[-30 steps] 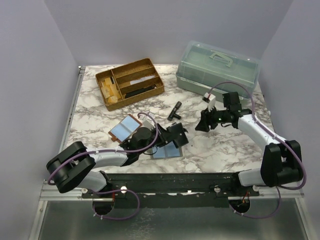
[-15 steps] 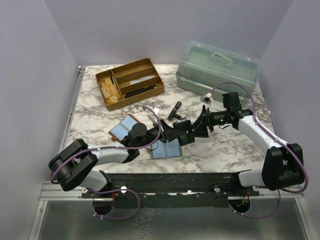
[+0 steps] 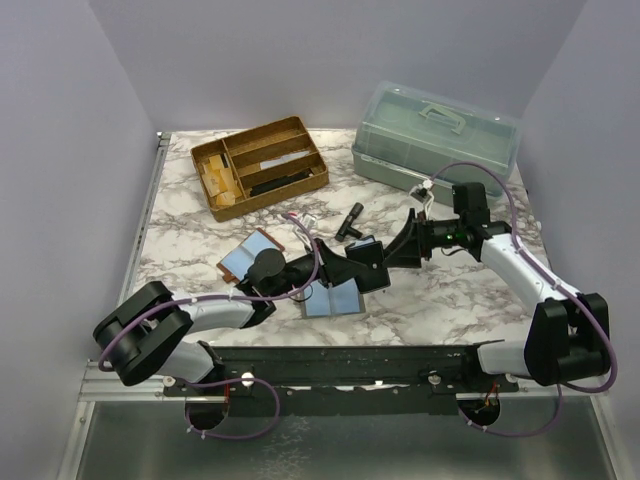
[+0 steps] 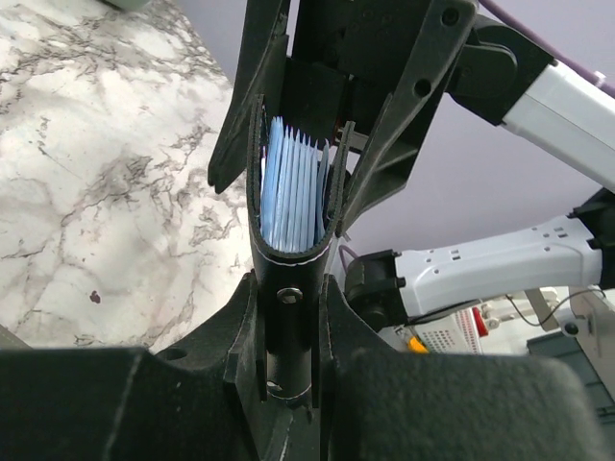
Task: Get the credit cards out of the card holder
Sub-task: Open the card holder.
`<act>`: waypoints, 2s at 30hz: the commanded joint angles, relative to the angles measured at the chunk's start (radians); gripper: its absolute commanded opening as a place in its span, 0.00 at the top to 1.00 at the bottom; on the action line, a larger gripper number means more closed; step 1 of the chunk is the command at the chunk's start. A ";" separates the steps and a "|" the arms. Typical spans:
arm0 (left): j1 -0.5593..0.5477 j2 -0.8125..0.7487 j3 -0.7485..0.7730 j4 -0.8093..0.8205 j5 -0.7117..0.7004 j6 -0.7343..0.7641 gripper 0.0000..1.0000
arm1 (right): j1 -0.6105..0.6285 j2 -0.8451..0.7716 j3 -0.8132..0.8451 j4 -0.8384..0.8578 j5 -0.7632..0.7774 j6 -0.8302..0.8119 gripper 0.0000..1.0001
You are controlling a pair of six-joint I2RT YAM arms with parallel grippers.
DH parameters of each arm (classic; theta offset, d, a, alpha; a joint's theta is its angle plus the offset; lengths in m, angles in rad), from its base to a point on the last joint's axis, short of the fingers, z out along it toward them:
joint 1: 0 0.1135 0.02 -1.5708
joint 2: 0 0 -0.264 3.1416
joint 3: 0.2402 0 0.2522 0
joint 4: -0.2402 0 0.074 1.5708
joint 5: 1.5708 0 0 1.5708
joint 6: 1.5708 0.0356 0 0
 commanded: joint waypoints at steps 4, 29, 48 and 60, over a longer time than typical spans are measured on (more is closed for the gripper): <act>0.026 -0.054 -0.027 0.148 0.133 0.025 1.00 | -0.023 -0.029 -0.031 0.101 -0.195 0.084 0.34; 0.031 0.101 0.093 0.296 0.275 0.009 1.00 | -0.001 -0.059 -0.056 0.146 -0.427 0.106 0.50; 0.094 -0.255 -0.130 -0.217 -0.277 0.032 0.05 | -0.015 -0.158 -0.020 0.053 0.195 -0.013 1.00; 0.071 -0.176 -0.094 -0.226 -0.146 0.214 0.08 | -0.014 -0.131 -0.003 -0.012 0.116 -0.092 1.00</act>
